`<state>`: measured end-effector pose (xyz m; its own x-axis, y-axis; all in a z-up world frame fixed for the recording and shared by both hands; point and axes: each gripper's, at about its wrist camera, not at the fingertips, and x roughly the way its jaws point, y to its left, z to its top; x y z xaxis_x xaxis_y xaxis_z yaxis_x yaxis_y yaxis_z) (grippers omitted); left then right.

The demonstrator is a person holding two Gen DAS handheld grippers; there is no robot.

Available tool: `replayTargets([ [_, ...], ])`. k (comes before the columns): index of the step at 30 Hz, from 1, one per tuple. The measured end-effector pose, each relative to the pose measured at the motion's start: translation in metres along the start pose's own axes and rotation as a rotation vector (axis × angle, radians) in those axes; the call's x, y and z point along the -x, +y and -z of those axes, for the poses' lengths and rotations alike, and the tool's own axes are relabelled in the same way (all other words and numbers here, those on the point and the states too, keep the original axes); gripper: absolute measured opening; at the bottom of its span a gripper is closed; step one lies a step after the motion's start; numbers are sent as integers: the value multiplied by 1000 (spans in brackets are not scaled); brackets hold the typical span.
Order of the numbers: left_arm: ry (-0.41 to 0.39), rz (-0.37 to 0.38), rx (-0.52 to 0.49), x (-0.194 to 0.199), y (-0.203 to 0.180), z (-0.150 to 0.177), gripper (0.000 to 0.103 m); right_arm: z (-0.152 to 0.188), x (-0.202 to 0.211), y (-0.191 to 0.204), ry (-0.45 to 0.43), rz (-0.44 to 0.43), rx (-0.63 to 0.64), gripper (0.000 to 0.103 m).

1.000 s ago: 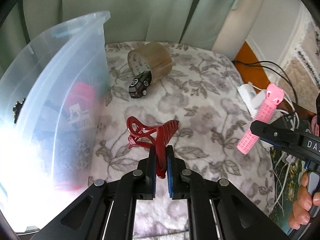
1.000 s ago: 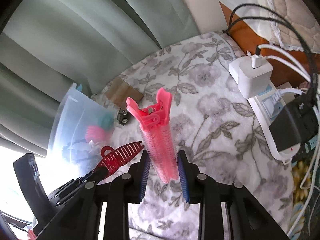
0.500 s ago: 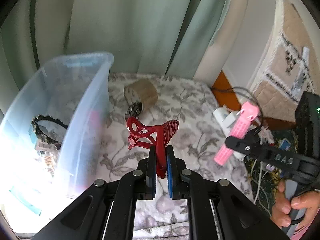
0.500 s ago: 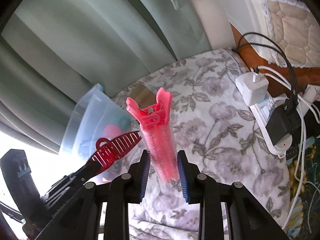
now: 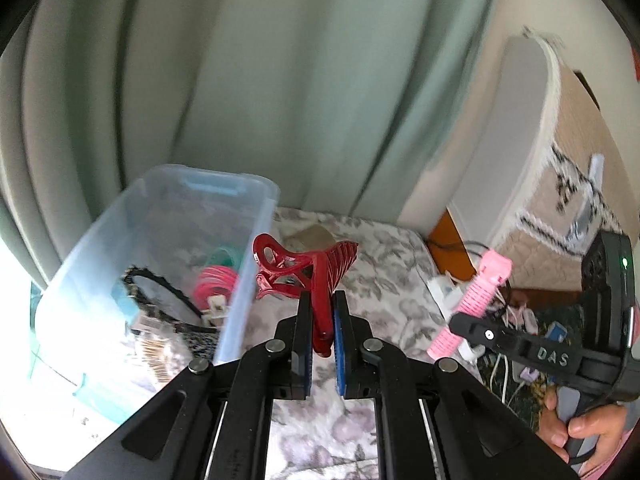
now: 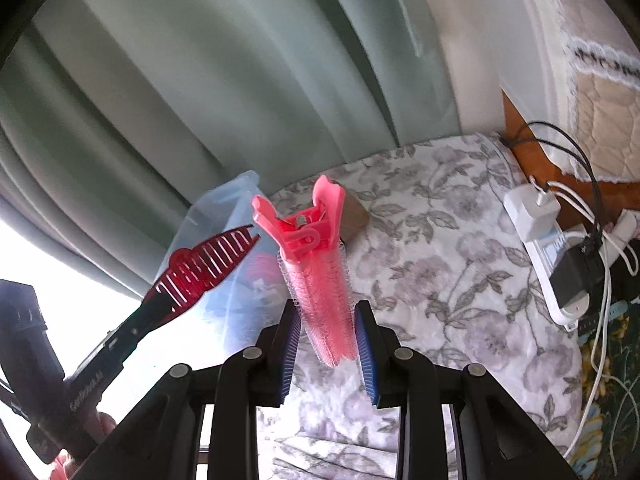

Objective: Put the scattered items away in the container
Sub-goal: 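Lift red claw clip and pink roller and carry both over the clear box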

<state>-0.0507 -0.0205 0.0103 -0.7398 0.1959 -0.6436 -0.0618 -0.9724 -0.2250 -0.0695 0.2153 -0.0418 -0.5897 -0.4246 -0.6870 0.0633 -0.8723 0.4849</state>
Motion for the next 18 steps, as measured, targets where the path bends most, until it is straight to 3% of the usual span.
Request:
replayTargets([
  [18,-75,-51,190,18,88,-6,9,-1,-19,70,53,-8,137,30],
])
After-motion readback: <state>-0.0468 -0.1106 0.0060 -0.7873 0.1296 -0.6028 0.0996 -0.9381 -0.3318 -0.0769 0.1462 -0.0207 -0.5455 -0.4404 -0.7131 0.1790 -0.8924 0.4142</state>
